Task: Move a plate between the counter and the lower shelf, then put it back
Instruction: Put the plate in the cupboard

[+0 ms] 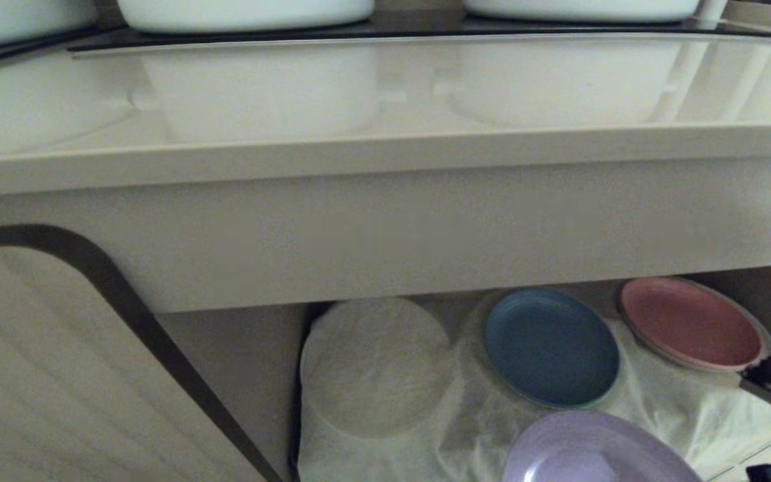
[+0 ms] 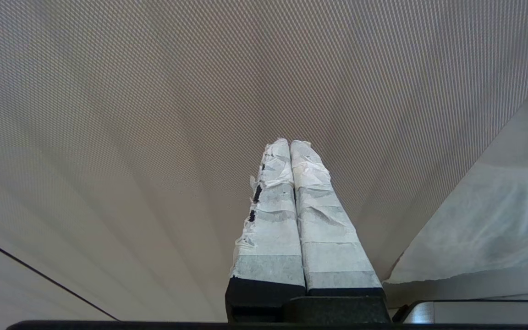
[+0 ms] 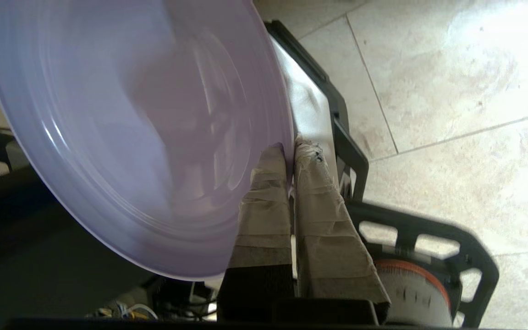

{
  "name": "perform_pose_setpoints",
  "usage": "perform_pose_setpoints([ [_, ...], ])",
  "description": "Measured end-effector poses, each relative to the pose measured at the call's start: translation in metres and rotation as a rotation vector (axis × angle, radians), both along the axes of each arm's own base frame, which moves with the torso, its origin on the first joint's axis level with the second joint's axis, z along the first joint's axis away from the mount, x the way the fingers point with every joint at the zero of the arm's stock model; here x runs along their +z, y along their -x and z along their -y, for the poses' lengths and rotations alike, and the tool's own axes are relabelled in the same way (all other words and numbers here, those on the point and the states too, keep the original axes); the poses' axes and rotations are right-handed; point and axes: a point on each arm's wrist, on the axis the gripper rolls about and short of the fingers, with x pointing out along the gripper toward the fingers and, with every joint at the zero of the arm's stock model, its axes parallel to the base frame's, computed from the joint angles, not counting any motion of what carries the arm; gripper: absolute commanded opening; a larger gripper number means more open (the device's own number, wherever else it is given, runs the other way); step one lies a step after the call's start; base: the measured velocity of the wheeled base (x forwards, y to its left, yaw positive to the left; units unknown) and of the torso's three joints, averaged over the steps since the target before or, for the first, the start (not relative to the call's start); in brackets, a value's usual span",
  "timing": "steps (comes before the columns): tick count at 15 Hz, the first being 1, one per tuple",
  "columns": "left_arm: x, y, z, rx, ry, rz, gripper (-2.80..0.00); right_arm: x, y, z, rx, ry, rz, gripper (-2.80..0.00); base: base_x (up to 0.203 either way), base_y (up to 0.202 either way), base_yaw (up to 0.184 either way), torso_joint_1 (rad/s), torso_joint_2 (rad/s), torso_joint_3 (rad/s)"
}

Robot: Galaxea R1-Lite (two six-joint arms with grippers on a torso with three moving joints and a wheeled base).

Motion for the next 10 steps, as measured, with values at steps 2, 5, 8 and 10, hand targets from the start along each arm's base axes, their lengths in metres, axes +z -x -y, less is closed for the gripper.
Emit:
perform_pose_setpoints([
  [2,0.0,0.0,0.0,0.0,0.0,0.0,-2.8,-0.002,-0.015,-0.003,0.002,0.0,0.002,-2.8,0.0,0.0,0.0,0.0,0.0,0.0],
  [5,0.0,0.0,0.0,0.0,0.0,0.0,-2.8,-0.007,-0.036,-0.009,0.015,-0.004,0.02,-2.8,0.0,0.0,0.0,0.0,0.0,0.0],
  [8,0.0,0.0,0.0,0.0,0.0,0.0,-2.8,-0.014,-0.052,-0.018,0.043,-0.011,0.038,-2.8,0.0,0.0,0.0,0.0,0.0,0.0],
  [10,0.0,0.0,0.0,0.0,0.0,-0.001,-2.8,-0.016,-0.063,-0.024,0.059,-0.014,0.046,-2.8,0.0,0.0,0.0,0.0,0.0,0.0],
])
